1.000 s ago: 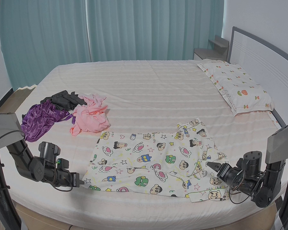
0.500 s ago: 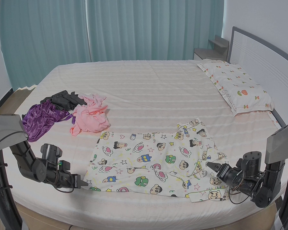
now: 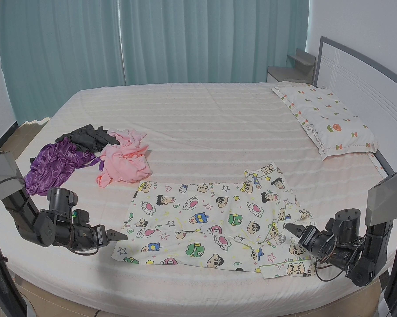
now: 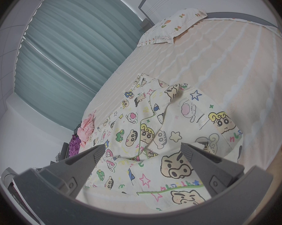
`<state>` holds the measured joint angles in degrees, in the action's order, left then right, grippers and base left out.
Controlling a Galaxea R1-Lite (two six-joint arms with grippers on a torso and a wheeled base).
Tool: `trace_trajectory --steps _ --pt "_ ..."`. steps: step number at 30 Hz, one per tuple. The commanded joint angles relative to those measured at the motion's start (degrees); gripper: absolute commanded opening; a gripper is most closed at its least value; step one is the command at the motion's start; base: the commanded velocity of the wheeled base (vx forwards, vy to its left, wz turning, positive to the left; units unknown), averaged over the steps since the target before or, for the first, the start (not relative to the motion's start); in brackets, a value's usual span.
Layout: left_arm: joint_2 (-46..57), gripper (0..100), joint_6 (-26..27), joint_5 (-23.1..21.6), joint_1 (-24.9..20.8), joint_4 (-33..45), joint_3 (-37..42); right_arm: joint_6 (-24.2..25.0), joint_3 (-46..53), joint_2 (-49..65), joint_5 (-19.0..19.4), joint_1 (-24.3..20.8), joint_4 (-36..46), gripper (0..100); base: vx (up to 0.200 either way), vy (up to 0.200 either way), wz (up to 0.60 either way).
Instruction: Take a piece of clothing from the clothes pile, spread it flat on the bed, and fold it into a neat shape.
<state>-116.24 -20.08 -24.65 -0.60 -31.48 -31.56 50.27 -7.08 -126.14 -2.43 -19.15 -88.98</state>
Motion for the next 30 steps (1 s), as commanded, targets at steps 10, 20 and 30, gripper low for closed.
trace_trajectory --steps 10,20,30 --pt "3.7 100 -2.6 -0.1 -1.2 -4.9 2.5 0.0 0.0 0.0 0.0 0.0 -1.0 100 0.140 0.000 0.00" --pt "4.1 100 -6.7 0.3 -3.4 -5.2 3.1 0.0 0.0 0.0 0.1 -0.1 -1.0 100 0.000 -0.080 0.00" --pt "4.7 100 -6.4 0.5 -6.0 -5.7 5.7 0.0 -0.1 0.1 0.0 -0.1 -1.0 100 0.000 -0.100 0.00"
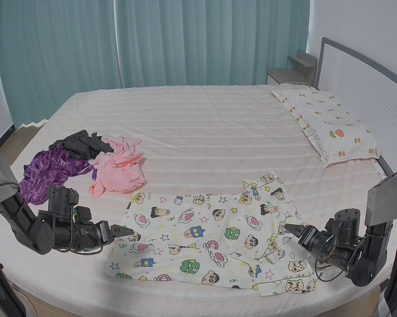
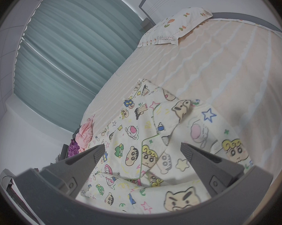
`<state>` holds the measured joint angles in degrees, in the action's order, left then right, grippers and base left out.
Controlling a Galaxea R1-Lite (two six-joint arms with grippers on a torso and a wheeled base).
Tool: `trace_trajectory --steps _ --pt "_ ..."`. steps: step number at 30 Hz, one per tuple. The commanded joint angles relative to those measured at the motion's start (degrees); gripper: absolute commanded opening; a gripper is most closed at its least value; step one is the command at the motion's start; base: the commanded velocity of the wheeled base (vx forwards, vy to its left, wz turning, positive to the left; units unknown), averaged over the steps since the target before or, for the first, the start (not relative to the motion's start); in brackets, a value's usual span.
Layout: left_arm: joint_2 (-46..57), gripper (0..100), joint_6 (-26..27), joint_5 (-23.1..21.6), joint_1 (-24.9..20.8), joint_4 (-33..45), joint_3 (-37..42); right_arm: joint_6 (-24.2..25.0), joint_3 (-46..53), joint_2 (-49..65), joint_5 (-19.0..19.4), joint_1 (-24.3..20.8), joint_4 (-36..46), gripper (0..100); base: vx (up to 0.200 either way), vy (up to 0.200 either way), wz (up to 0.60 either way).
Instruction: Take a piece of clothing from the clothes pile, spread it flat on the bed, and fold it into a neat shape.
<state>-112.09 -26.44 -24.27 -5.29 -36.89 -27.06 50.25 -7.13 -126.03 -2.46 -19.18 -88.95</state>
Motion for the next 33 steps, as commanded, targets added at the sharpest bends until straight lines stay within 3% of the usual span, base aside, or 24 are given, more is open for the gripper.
trace_trajectory --steps 1,6,10,18,23,33 --pt "0.6 100 0.0 0.1 -1.3 -0.3 1.2 0.0 -0.1 0.0 0.0 -0.1 -1.0 100 0.000 0.000 0.00" --pt "-0.8 100 -0.3 1.4 -0.8 -6.7 -0.4 0.0 0.0 0.1 0.0 -0.1 -1.0 100 0.000 0.000 0.00" --pt "-6.1 100 -1.6 7.4 0.6 -10.7 -9.0 0.0 0.2 0.2 0.1 -0.3 -1.0 100 0.000 0.000 0.00" --pt "-16.8 100 0.6 9.7 1.2 -10.1 -23.4 0.0 -1.4 -0.5 0.2 -1.4 -1.0 100 0.000 0.000 0.00" --pt "-24.1 100 4.6 9.9 1.4 -4.5 -35.3 -0.4 -1.2 -2.3 0.0 -2.3 -1.0 100 0.000 0.000 0.00" --pt "-29.0 100 7.2 9.6 2.0 -0.4 -43.5 -0.4 0.1 -2.2 -0.9 -2.3 -1.0 100 0.000 0.000 0.00"
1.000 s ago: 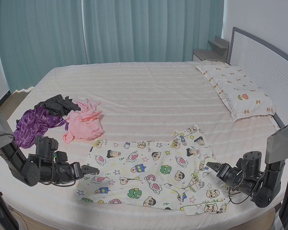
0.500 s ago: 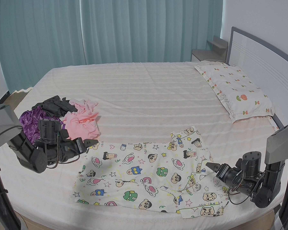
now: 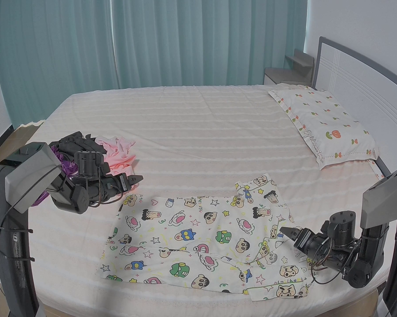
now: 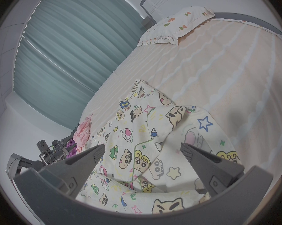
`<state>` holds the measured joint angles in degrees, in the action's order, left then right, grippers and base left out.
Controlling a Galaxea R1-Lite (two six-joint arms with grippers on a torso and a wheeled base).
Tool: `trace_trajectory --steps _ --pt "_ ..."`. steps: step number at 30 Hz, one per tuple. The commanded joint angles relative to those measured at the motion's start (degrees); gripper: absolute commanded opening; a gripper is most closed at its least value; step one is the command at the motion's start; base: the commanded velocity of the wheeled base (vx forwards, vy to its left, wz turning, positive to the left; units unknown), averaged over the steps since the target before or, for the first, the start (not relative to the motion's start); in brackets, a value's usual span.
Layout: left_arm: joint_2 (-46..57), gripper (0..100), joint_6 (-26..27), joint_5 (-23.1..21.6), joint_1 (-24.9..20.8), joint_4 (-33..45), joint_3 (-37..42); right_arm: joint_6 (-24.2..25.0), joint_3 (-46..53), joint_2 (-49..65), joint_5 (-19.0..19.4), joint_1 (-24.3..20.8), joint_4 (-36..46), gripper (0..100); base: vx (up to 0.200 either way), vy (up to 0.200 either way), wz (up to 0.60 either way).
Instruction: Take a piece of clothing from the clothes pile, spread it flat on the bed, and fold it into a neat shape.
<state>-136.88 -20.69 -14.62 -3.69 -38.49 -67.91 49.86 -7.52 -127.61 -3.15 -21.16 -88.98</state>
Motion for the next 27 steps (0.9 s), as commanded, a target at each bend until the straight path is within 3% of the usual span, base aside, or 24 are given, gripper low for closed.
trace_trajectory --steps 1,16,27 --pt "-4.3 100 2.1 -0.3 0.8 1.6 -2.7 0.0 0.5 -0.6 -0.4 -0.3 -1.0 100 0.000 0.000 0.00" --pt "-5.9 100 2.8 -3.8 1.1 1.5 -0.1 -0.1 0.8 -1.9 -0.5 -0.1 -1.0 100 0.000 0.000 0.00" --pt "-8.6 100 2.5 -3.7 0.8 3.1 -4.3 -0.1 0.8 -1.9 -0.6 -0.4 -1.0 100 0.000 0.000 0.00"
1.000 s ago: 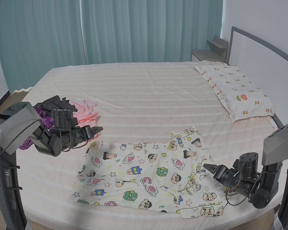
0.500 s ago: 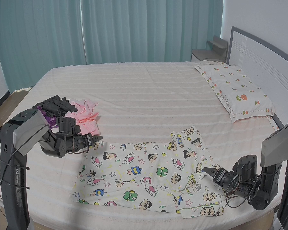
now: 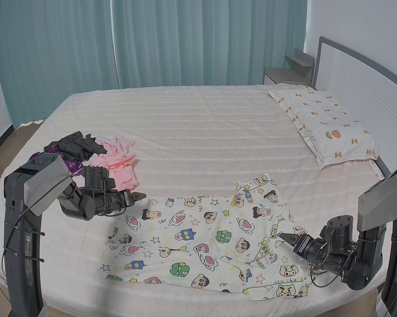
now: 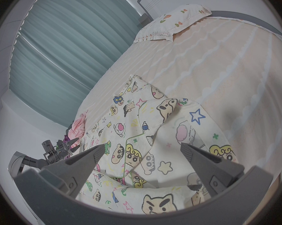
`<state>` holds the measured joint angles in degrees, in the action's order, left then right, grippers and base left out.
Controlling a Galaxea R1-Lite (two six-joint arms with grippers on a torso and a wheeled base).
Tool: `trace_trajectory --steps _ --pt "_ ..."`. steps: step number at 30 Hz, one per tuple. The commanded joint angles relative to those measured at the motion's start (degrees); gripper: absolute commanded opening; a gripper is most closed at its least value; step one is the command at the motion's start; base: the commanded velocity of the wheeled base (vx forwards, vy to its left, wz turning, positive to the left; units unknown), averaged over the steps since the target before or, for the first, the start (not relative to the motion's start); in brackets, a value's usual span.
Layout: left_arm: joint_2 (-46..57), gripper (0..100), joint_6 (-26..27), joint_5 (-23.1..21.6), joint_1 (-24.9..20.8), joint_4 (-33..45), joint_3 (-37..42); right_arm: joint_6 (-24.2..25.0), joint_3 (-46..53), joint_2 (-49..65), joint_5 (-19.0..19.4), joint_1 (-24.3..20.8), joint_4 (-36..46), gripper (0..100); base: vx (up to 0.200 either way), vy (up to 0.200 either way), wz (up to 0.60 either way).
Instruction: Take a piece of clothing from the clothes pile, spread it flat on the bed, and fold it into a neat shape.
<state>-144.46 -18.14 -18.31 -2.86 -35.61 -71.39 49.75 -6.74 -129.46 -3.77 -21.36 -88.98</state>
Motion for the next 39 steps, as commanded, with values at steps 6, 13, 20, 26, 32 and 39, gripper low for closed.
trace_trajectory --steps 6,13,20,26,32,39 --pt "-0.9 100 0.1 0.4 0.0 0.0 -1.3 0.0 0.0 -0.2 0.1 -0.2 -1.0 100 0.000 0.000 0.00" --pt "-0.9 100 0.1 0.8 0.4 0.5 -3.5 0.0 -0.1 -0.2 0.1 -0.3 -1.0 100 0.000 0.000 0.00" --pt "-1.7 100 1.6 0.9 0.3 0.8 -3.1 0.1 -0.4 -0.7 0.2 -0.3 -1.0 100 0.000 0.000 0.00" --pt "-2.1 100 1.7 0.8 0.3 0.9 -3.0 0.1 -0.6 -1.3 0.3 -0.4 -1.0 100 0.000 0.000 0.00" --pt "-3.6 0 1.6 0.8 0.3 1.1 -4.4 0.0 -0.7 -1.1 0.4 -0.3 -1.0 100 0.000 0.000 0.00" --pt "-4.0 0 1.0 0.1 1.5 1.2 -4.6 -1.0 -3.4 -1.2 0.6 0.7 -1.0 100 0.000 0.000 0.00"
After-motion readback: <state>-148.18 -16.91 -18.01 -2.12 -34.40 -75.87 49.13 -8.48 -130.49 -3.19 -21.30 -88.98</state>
